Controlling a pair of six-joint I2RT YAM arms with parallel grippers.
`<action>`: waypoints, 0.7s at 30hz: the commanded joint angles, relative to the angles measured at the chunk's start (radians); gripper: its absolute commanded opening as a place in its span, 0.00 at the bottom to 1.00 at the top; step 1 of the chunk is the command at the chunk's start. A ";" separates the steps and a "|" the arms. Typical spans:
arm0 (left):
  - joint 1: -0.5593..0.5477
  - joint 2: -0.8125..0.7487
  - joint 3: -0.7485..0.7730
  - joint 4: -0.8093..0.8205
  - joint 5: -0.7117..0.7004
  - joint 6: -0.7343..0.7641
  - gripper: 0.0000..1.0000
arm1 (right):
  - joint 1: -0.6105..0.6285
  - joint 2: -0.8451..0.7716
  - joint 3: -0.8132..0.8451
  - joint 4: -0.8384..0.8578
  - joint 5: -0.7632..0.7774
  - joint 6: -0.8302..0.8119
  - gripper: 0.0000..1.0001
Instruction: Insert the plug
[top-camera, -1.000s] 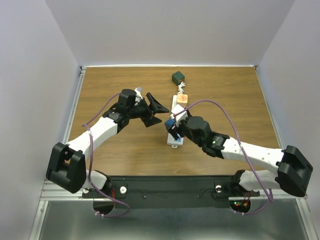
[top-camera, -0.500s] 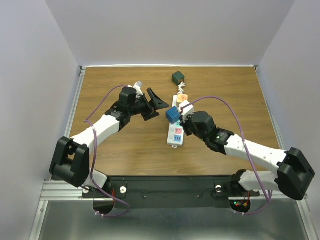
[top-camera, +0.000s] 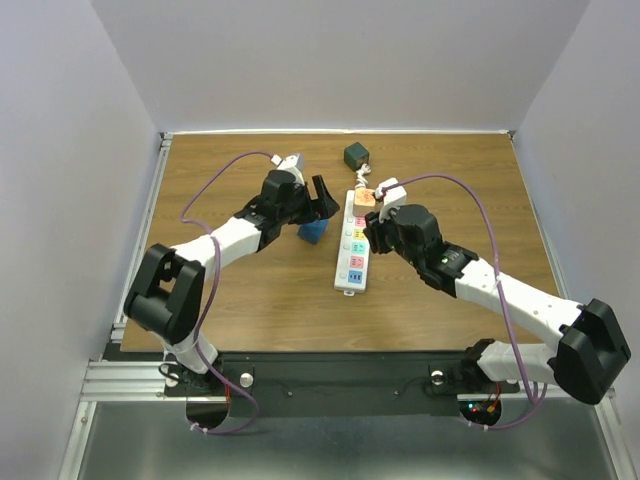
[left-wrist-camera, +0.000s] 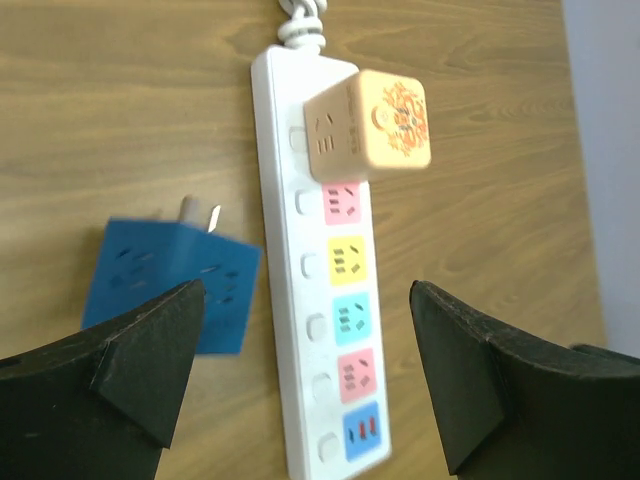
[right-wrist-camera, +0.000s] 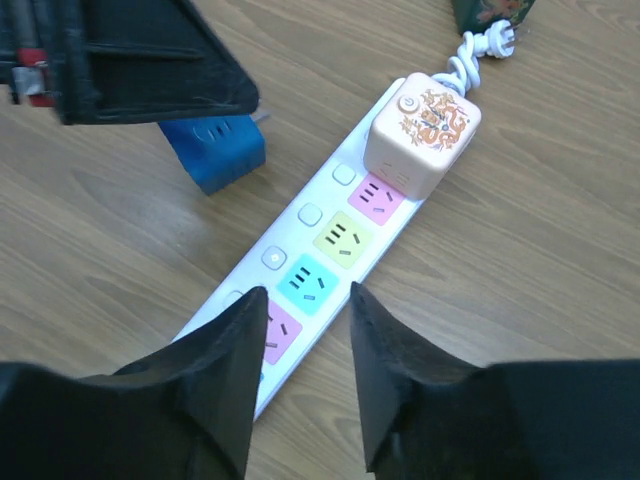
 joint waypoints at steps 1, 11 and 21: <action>-0.011 0.042 0.113 -0.003 -0.117 0.160 0.95 | -0.011 -0.055 0.034 0.000 -0.022 0.043 0.48; -0.023 -0.022 0.065 -0.113 -0.428 0.171 0.95 | -0.023 -0.041 0.009 -0.005 -0.018 0.059 0.71; -0.030 0.059 0.114 -0.271 -0.493 0.142 0.95 | -0.025 0.010 0.015 -0.003 -0.047 0.067 0.73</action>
